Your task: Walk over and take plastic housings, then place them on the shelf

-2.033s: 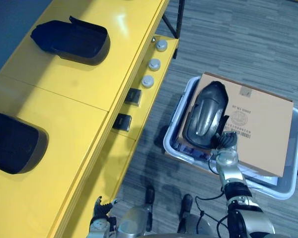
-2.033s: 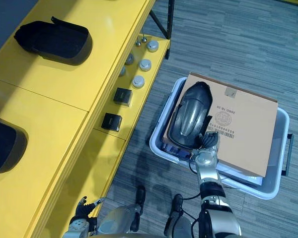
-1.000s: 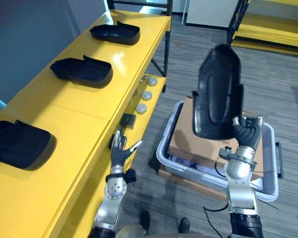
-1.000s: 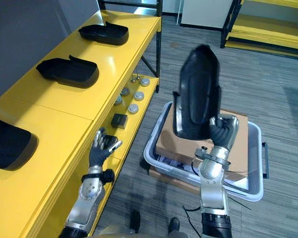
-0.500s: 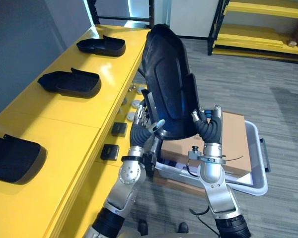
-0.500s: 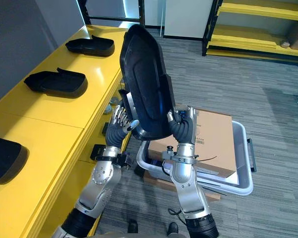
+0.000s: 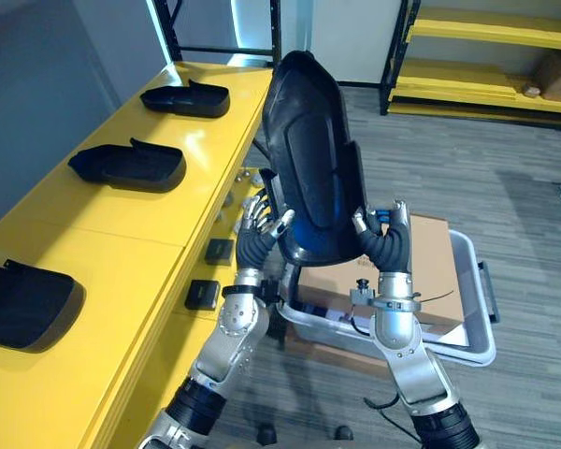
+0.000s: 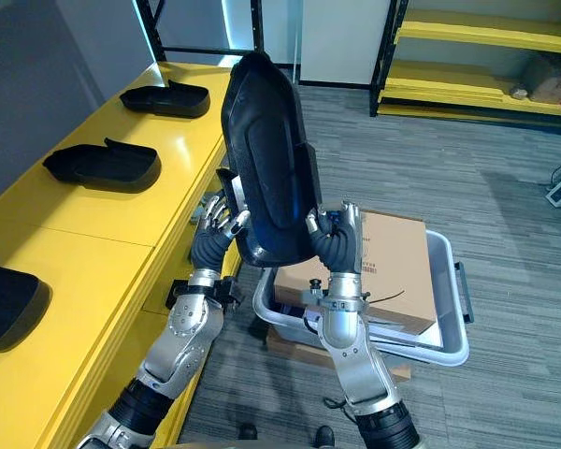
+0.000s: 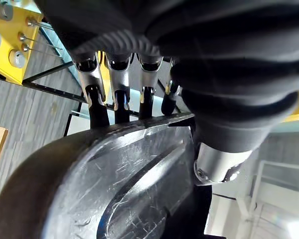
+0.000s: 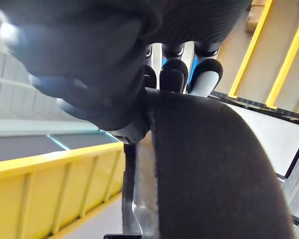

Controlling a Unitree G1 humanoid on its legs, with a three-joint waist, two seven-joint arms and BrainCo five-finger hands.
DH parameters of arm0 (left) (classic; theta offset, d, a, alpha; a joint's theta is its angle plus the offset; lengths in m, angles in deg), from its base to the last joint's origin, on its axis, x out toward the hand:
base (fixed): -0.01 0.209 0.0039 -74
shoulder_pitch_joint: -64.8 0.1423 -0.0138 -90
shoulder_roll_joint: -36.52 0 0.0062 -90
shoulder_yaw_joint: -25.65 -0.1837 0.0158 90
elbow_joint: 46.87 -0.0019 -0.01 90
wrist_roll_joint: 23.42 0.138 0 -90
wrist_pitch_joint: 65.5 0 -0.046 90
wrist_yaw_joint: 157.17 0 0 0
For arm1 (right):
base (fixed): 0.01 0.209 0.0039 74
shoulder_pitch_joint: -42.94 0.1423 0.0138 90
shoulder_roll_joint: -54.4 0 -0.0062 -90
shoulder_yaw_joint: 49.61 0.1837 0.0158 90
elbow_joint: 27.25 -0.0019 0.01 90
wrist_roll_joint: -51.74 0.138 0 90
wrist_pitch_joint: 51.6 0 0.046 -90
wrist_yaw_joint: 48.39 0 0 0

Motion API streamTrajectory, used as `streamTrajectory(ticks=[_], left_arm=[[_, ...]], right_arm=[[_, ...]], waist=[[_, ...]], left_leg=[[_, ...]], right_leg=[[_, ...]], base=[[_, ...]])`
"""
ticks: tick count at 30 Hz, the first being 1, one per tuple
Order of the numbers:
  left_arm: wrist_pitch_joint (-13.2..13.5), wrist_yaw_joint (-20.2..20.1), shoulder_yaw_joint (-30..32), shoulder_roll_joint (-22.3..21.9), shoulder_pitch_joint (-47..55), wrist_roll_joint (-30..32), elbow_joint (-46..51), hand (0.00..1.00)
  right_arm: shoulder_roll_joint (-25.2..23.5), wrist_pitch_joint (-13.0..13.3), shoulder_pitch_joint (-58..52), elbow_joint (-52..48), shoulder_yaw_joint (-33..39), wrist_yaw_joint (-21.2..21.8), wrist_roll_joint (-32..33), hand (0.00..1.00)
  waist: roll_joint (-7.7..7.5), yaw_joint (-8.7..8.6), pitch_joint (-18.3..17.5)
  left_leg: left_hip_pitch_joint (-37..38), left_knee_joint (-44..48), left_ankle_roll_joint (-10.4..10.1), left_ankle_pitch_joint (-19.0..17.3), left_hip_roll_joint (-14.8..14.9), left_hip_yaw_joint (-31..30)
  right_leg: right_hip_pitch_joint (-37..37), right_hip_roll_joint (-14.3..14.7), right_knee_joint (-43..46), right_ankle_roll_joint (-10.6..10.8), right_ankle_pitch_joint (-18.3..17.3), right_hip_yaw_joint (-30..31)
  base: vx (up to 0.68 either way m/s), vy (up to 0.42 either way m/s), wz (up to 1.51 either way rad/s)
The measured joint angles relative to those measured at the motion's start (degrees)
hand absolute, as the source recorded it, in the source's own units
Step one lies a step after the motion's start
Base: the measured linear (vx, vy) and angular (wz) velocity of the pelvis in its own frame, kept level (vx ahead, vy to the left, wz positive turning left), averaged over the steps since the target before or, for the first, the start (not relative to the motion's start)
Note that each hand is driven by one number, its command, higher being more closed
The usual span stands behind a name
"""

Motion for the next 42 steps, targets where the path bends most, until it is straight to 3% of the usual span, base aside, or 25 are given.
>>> streamTrajectory(ticks=[2,3,11,18,21,26,31,34,36,42], left_arm=[[-0.55,-0.02,0.02,0.02,0.0,0.0,-0.2,1.0],[-0.67,-0.02,0.08,0.02,0.0,0.0,-0.44,1.0],[-2.02,-2.39,0.58,-0.04,0.0,1.1,-1.9,1.0],[-3.28,-4.84,2.5,-0.97,0.03,10.85,-3.05,1.0],[-3.75,-5.18,3.1,-1.28,0.36,16.4,-3.06,1.0],[-3.8,-4.84,7.97,-2.6,2.2,21.28,-2.86,1.0],[-3.79,-4.64,12.72,-3.49,4.71,22.95,-0.2,1.0],[-3.63,-4.45,15.38,-4.35,7.17,23.11,4.09,1.0],[-3.52,-3.49,17.94,-4.94,8.64,23.1,6.62,1.0],[-2.5,-2.25,22.94,-5.95,13.84,22.8,11.18,1.0]], right_arm=[[0.07,0.12,0.0,0.14,-0.1,0.0,-1.1,1.0],[0.06,0.17,0.01,0.52,-0.07,-0.01,-1.61,0.0],[0.08,0.91,0.02,2.13,1.94,0.63,-1.98,0.0],[2.2,2.56,3.52,0.43,7.25,4.33,2.87,0.0],[3.52,4.77,6.0,-6.12,13.43,4.42,5.97,0.0],[5.13,9.15,9.24,-12.15,31.53,3.78,11.8,0.0],[4.72,9.88,6.31,-11.63,47.08,1.58,18.41,0.0],[2.34,10.58,0.11,-6.06,55.93,0.02,20.88,0.0],[-0.42,8.97,-4.78,3.67,60.72,-1.48,23.03,0.0],[-6.43,4.37,-13.11,28.51,63.7,-1.46,31.14,0.0]], waist=[[-0.06,0.05,-0.04],[-0.08,0.05,-0.06],[-0.1,0.15,-0.07],[-0.12,0.17,-0.08],[-0.13,0.17,-0.09],[-0.37,-0.02,-0.26],[-0.4,-1.09,-0.27],[-0.4,-1.44,-0.27],[-0.4,-1.65,-0.27],[-0.03,-1.63,-0.16]], left_leg=[[0.02,0.01,0.01,0.01,0.0,-0.05],[0.07,0.01,0.01,0.02,-0.01,-0.13],[0.9,-0.04,0.19,0.18,-0.04,-0.53],[1.25,-0.21,0.2,0.18,-0.01,-0.52],[1.28,-0.33,0.35,0.28,-0.02,-0.5],[2.23,-1.18,0.36,0.29,0.03,-0.09],[2.32,-1.24,0.36,0.28,0.0,0.12],[2.52,-1.23,0.37,0.27,0.01,0.14],[2.56,-1.23,0.35,0.24,0.06,0.25],[2.15,-1.19,0.06,-0.4,0.42,1.24]], right_leg=[[0.04,0.0,0.01,-0.01,0.03,-0.1],[0.09,0.01,0.03,0.0,0.04,-0.17],[0.99,0.03,0.06,-0.01,0.03,-0.61],[1.03,0.08,0.08,-0.02,0.03,-0.56],[1.03,0.09,0.13,-0.03,0.06,-0.47],[1.08,0.23,0.06,0.0,0.04,0.18],[0.99,0.21,0.03,0.06,-0.02,0.66],[0.99,0.24,0.04,0.1,-0.05,0.86],[0.92,0.29,0.05,0.11,-0.07,1.07],[-0.06,0.6,0.11,0.18,-0.24,2.33]], base=[[-0.04,0.006,0.01],[-0.04,0.008,0.03],[-0.02,0.003,0.02],[-0.03,0.004,-0.01],[0.0,0.0,0.0],[0.0,-0.001,-0.06],[0.0,-0.001,-0.03],[-0.02,-0.008,-0.05],[-0.05,-0.007,-0.04],[-0.05,-0.007,-0.13]])
